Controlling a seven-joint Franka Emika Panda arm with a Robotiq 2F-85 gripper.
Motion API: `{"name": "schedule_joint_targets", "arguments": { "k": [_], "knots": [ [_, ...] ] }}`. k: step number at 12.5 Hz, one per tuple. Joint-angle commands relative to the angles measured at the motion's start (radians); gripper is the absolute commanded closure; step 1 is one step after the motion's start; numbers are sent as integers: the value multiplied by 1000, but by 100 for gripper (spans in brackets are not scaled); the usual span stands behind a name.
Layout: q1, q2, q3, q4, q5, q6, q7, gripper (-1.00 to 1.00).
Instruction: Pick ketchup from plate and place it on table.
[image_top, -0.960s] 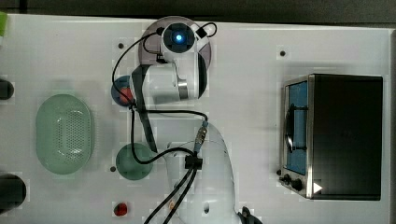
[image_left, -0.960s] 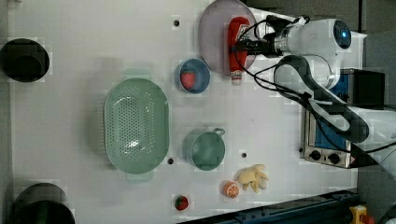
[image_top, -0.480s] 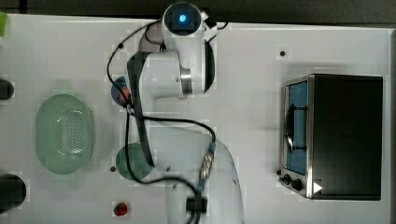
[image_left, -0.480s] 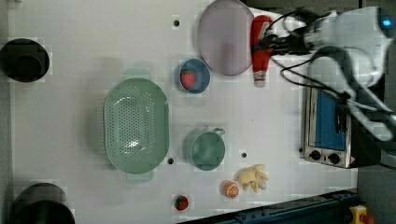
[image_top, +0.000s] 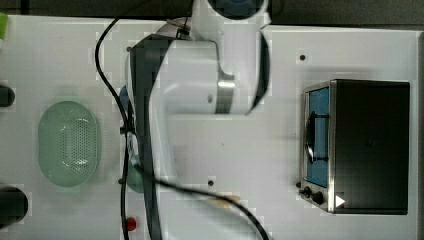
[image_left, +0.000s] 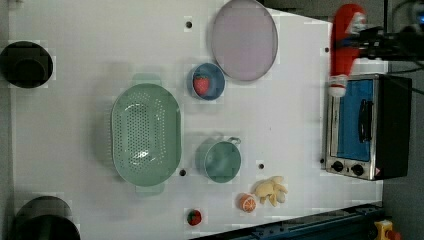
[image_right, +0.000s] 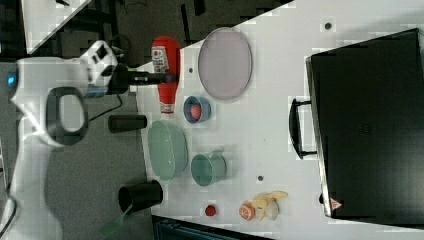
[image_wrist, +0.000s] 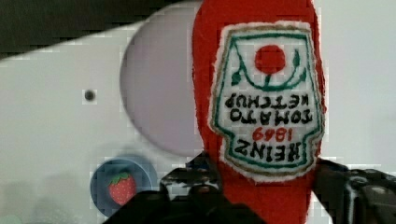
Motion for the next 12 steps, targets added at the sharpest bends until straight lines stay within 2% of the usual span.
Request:
{"name": "schedule_joint_targets", "arguments": {
  "k": [1,6,12],
  "knots": [
    [-47,-51,-44,-31,20,-86,41,-16],
    [-47,-190,-82,-242,19,-70,99,-16],
    [-38,-300,-51,-547,14,138,187,-16]
  ]
}}
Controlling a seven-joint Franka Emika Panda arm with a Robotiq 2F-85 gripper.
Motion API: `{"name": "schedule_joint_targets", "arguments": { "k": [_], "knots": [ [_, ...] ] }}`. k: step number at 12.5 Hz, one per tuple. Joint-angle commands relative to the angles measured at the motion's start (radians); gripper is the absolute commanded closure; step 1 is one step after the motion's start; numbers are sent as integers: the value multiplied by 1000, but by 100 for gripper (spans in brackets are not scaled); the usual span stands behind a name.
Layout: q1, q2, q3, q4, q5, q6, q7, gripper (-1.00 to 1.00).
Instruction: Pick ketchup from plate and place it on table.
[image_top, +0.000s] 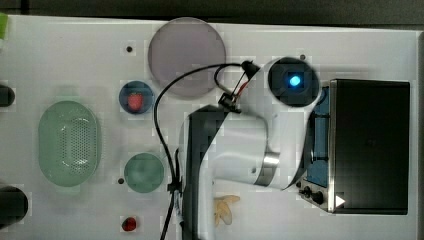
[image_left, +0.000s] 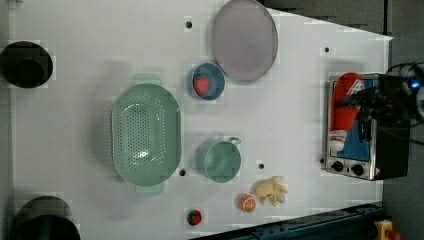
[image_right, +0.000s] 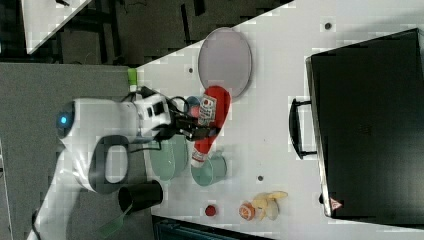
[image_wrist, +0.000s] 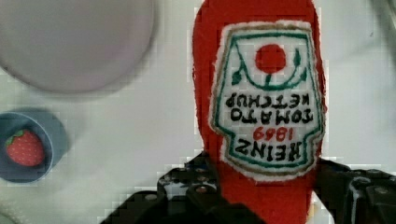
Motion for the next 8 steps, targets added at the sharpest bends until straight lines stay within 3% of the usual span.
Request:
{"name": "schedule_joint_targets", "arguments": {
  "k": [1,4,8],
  "knots": [
    [26,-55,32,-98,-8,111,78,-16],
    [26,-44,40,-237,-110,268,116,-16],
    [26,44,49,-311,-116,368,158,-16]
  ]
}}
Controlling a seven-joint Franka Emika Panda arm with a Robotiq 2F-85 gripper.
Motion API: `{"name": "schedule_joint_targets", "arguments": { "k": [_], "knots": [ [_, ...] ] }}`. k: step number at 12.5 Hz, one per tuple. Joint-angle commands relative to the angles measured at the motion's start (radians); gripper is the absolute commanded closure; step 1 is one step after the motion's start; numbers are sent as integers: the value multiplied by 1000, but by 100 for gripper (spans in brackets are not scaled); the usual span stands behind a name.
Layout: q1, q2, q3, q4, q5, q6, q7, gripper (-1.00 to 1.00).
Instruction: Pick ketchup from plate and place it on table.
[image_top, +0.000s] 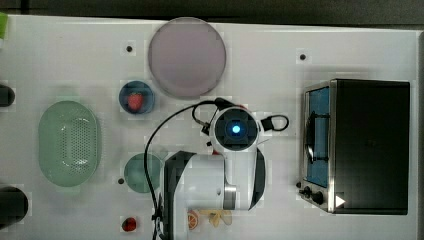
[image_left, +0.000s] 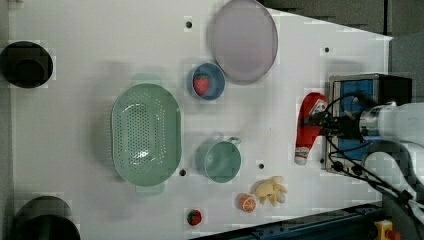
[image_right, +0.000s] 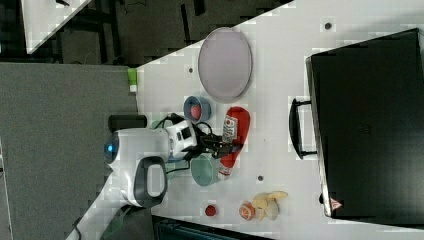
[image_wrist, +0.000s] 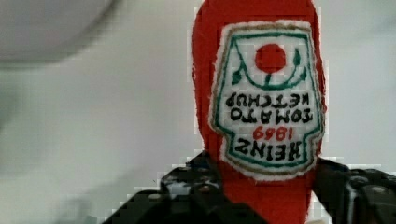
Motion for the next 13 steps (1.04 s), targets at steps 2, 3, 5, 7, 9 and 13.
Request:
{"name": "schedule_joint_targets", "arguments": {
  "k": [2,3,5,7,9,13],
  "knots": [
    [-4,91,5,-1,6,84,68,-22],
    [-4,111,2,-2,6,109,68,-41],
    [-4,115,2,2,6,148,70,-86],
    [-4,85,4,37,8,86,102,-100],
    [-4,33,8,106,10,-45,164,-100],
    [-4,-74,13,304,14,-231,255,-100]
  ]
}}
